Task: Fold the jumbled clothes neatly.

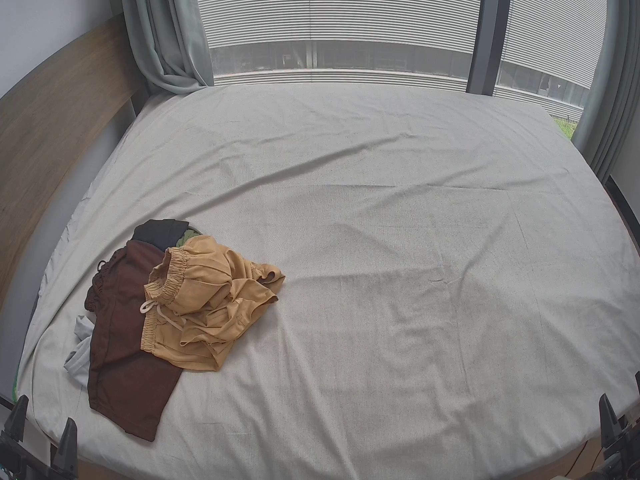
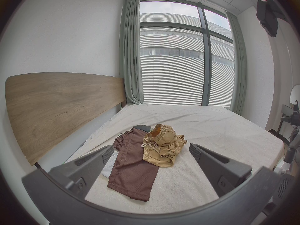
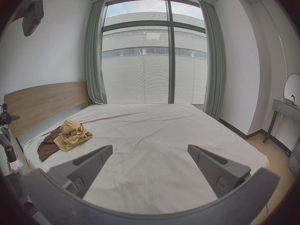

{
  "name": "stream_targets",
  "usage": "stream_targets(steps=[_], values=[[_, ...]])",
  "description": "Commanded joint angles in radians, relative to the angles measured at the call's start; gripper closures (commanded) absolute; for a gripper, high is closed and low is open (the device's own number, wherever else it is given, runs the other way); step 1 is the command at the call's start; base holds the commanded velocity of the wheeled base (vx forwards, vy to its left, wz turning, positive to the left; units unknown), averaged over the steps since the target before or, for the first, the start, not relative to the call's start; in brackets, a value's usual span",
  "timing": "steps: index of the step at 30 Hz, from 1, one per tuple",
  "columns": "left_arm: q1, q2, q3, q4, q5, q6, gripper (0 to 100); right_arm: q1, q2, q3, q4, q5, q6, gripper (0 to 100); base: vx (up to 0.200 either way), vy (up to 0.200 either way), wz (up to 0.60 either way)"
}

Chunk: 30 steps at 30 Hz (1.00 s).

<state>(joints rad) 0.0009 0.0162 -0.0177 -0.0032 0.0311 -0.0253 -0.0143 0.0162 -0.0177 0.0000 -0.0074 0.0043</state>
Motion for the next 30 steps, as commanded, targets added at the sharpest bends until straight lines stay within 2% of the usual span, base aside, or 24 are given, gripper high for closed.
stream_targets(steps=[1,5,6,7,8,11,12,16,21,22,30], values=[[0.001,-0.016,0.018,-0.004,-0.002,0.002,0,0.000,-0.016,0.016,0.000,0.000,0.000,0,0.000,0.000,0.00],[0.001,-0.016,0.004,-0.049,0.000,-0.007,0,0.000,-0.016,0.016,0.000,0.000,0.000,0,0.000,0.000,0.00],[0.005,0.015,-0.084,-0.127,-0.005,-0.005,0,0.000,-0.016,0.016,0.000,-0.002,0.000,0,0.000,0.000,0.00],[0.005,0.015,-0.084,-0.127,-0.005,-0.005,0,0.000,-0.016,0.016,0.000,-0.002,0.000,0,0.000,0.000,0.00],[0.001,0.099,-0.156,-0.135,-0.008,-0.005,0,0.000,-0.016,0.016,0.000,-0.002,0.000,0,0.000,0.000,0.00],[-0.009,0.140,-0.159,-0.139,-0.010,-0.005,0,0.000,-0.016,0.016,0.000,-0.002,0.002,0,0.000,0.000,0.00],[-0.056,0.186,-0.154,-0.136,-0.025,-0.007,0,0.000,-0.016,0.016,0.000,-0.002,0.002,0,0.000,0.000,0.00],[-0.134,0.263,-0.163,-0.138,-0.025,-0.018,0,0.000,-0.016,0.016,0.000,-0.002,0.000,0,0.000,0.000,0.00],[-0.157,0.307,-0.209,-0.135,-0.031,-0.067,0,0.000,-0.016,0.016,0.000,-0.002,0.002,0,0.000,0.000,0.00],[-0.165,0.343,-0.232,-0.135,-0.033,-0.108,0,0.000,-0.016,0.016,0.000,-0.002,0.002,0,0.000,0.000,0.00],[-0.194,0.518,-0.263,-0.143,-0.080,-0.212,0,0.000,-0.016,0.016,0.000,-0.002,0.000,0,0.000,0.000,0.00]])
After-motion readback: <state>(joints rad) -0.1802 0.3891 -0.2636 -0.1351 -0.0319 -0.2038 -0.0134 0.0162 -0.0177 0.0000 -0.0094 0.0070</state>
